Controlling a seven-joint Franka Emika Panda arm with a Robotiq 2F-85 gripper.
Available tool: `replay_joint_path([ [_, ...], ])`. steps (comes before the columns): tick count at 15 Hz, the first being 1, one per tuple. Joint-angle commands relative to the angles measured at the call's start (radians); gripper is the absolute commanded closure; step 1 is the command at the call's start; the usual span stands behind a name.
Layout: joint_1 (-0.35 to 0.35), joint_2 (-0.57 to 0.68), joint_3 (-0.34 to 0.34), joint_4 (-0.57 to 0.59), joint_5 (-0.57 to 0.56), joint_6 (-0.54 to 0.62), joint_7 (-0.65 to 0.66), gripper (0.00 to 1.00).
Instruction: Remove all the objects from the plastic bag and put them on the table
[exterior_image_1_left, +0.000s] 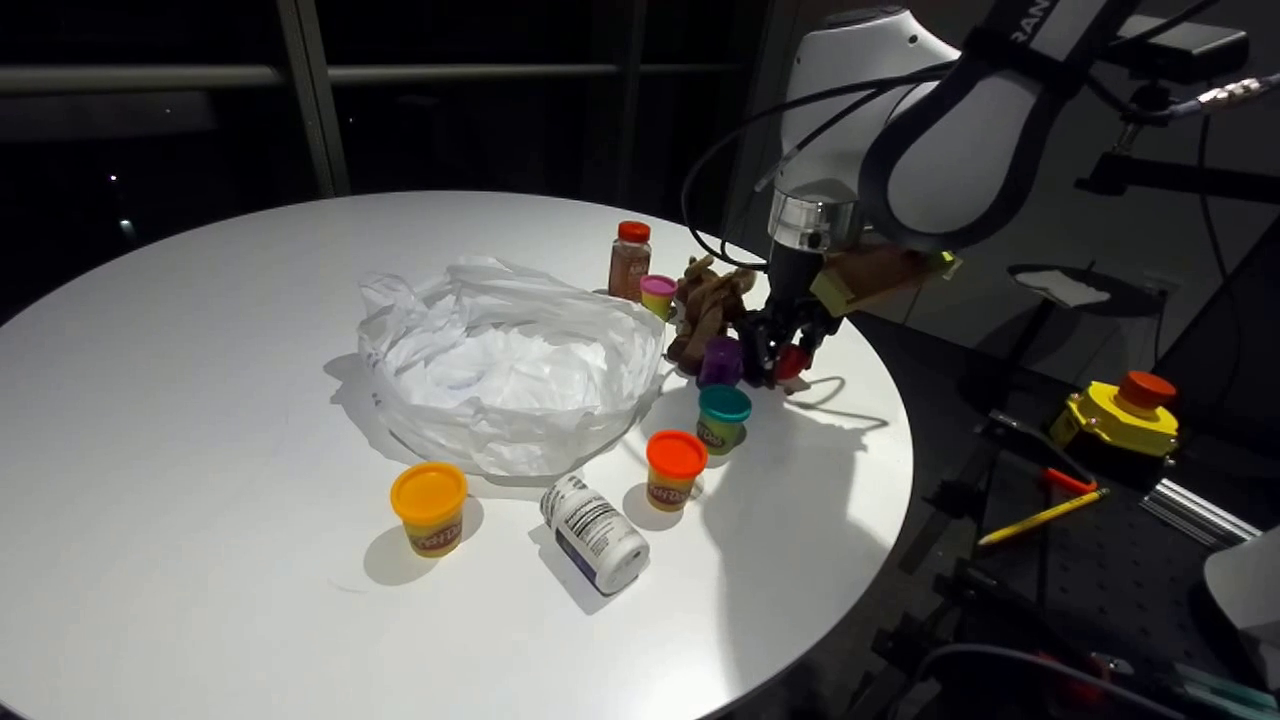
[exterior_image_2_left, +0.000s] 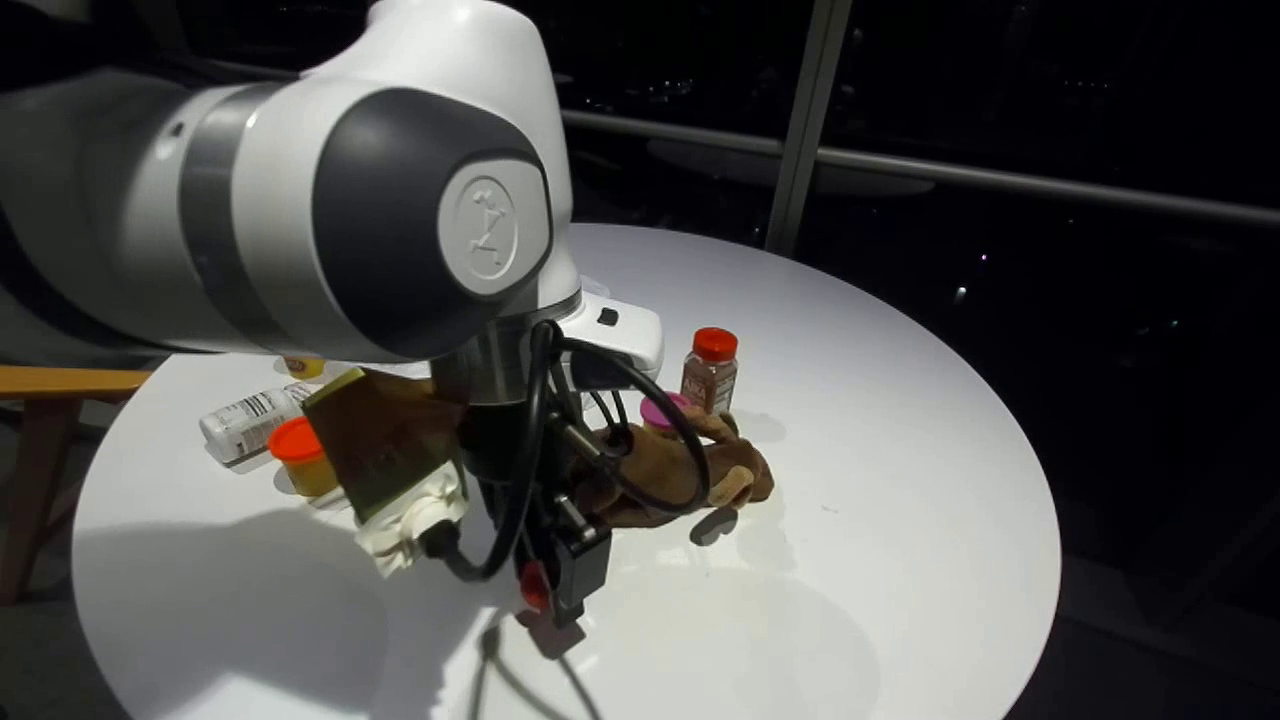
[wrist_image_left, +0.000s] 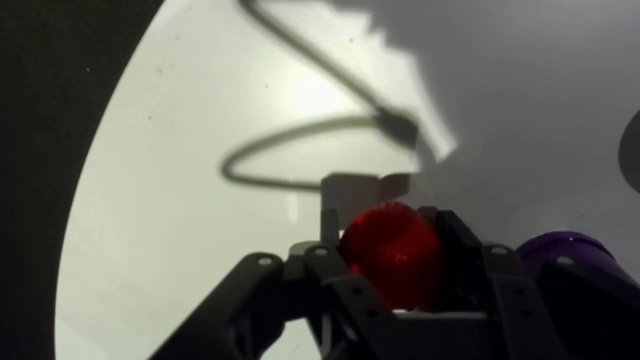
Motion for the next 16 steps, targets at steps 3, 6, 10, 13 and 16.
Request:
replay_joint_path([
  [3, 0.101, 0.040, -0.093, 0.022, -0.018, 0.043, 0.027, 0.10],
  [6, 0.150, -0.025, -0.148, -0.011, -0.032, 0.023, 0.049, 0.00],
  [10, 0.251, -0.174, -0.276, -0.054, -0.133, -0.016, 0.172, 0.00],
  [13, 0.288, -0.340, -0.305, -0.058, -0.123, -0.152, 0.222, 0.00],
  [16, 0.292, -0.495, -0.261, -0.035, 0.025, -0.402, 0.138, 0.00],
])
